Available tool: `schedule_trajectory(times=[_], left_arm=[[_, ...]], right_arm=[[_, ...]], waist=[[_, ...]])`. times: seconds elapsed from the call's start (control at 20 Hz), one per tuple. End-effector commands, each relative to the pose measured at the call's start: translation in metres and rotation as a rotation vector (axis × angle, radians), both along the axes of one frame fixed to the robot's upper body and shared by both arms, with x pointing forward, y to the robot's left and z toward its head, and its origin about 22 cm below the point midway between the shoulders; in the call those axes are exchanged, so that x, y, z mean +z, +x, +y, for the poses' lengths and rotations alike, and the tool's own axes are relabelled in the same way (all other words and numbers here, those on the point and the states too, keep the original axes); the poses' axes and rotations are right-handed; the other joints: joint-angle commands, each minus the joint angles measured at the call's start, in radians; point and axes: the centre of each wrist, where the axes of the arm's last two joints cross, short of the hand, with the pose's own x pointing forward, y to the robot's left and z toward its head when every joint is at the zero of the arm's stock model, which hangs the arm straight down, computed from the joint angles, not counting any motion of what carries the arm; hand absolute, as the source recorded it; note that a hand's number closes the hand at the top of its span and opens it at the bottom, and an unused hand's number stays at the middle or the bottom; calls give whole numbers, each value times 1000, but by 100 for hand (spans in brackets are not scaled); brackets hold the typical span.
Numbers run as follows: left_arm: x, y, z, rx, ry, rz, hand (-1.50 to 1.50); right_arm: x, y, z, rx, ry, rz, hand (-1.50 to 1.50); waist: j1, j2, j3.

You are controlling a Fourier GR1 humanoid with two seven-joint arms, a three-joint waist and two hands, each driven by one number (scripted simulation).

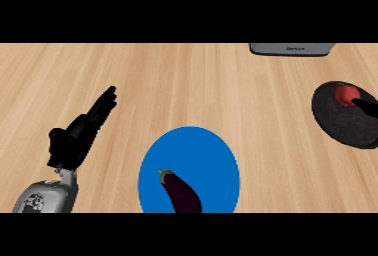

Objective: Pick the bell pepper from the plate and place it in the pan

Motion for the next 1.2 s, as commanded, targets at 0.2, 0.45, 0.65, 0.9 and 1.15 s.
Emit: schedule_trajectory(times=[0.2, 0.45, 0.65, 0.9, 1.15], left_arm=[[-5, -1, -6, 12, 10, 8, 0], [2, -13, 3, 28, 3, 11, 0], [-18, -13, 2, 36, 22, 26, 0], [-14, 2, 10, 31, 15, 19, 0], [6, 5, 16, 47, -4, 32, 0]], right_arm=[[-17, -53, -44, 117, 126, -156, -150], [-67, -98, -39, 166, 61, -251, -150], [-79, -110, -35, 208, 48, -257, -150], [-100, -132, -28, 211, 87, -283, -150], [-112, -141, -12, 242, 77, -260, -150]], waist=[[-10, -5, -2], [-24, -17, -5], [-31, -18, -7], [-36, -19, -7], [-41, -22, -9]])
